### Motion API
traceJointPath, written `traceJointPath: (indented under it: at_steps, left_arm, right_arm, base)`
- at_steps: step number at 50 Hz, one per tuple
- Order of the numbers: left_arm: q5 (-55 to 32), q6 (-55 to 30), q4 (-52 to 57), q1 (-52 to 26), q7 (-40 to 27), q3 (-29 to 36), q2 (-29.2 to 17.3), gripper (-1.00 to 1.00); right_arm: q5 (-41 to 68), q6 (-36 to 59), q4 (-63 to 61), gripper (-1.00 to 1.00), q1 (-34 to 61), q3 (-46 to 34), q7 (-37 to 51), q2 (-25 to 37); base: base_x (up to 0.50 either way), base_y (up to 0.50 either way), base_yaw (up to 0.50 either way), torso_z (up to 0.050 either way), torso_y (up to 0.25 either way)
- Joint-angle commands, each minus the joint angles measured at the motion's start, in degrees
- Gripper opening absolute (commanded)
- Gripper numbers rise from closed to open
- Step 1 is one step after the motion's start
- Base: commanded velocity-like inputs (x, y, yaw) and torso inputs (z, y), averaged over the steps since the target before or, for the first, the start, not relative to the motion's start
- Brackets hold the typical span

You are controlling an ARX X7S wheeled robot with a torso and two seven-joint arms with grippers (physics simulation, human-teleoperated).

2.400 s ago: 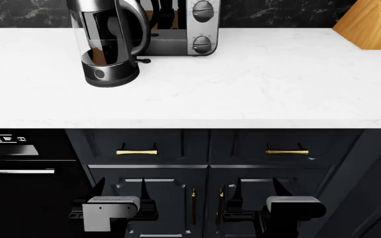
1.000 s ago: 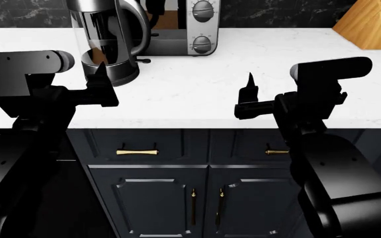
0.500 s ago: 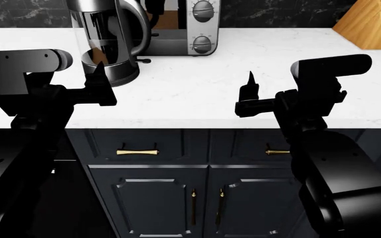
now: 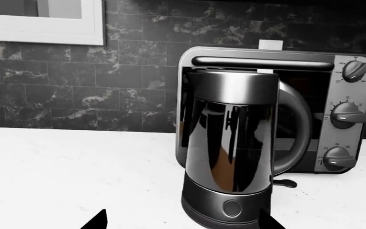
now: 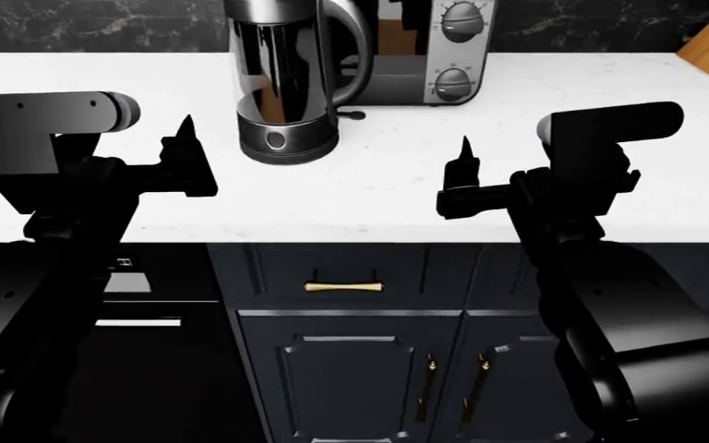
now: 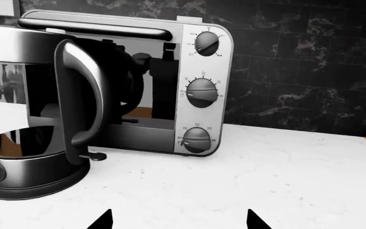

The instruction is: Press down the lever to turn on the electric kettle.

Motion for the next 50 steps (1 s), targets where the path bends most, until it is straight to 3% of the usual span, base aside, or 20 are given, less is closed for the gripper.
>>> traceJointPath:
  at_steps: [1, 32, 45, 50]
  left_arm:
    - [-0.31, -0.03, 0.28, 0.25, -0.27, 0.25, -0.26, 1.00]
    - [-0.96, 0.53, -0.47, -0.05, -0.92, 0.83, -0.46, 1.00]
    - [-1.29, 0.67, -0.55, -0.04, -1.18, 0.93, -0.65, 1.00]
    - [-1.47, 0.61, -0.46, 0.01, -1.27, 0.89, -0.74, 1.00]
  right_arm:
    - [0.93, 1.52, -0.07, 1.00, 0.19, 0.47, 0.18, -0.03]
    - [2.43, 2.29, 0.17, 1.00, 0.25, 0.54, 0.79, 0.28]
    - [2.82, 2.05, 0.60, 1.00, 0.36, 0.68, 1.26, 0.30]
    - [2.85, 1.94, 0.82, 1.00, 0.44, 1.00, 1.79, 0.14]
  base:
    - [0.34, 0.18, 0.00, 0.000, 0.000]
    - [0.42, 0.01, 0.00, 0.000, 0.000]
    - [0.42, 0.26, 0.00, 0.000, 0.001]
    - [0.00, 0.00, 0.00, 0.000, 0.000]
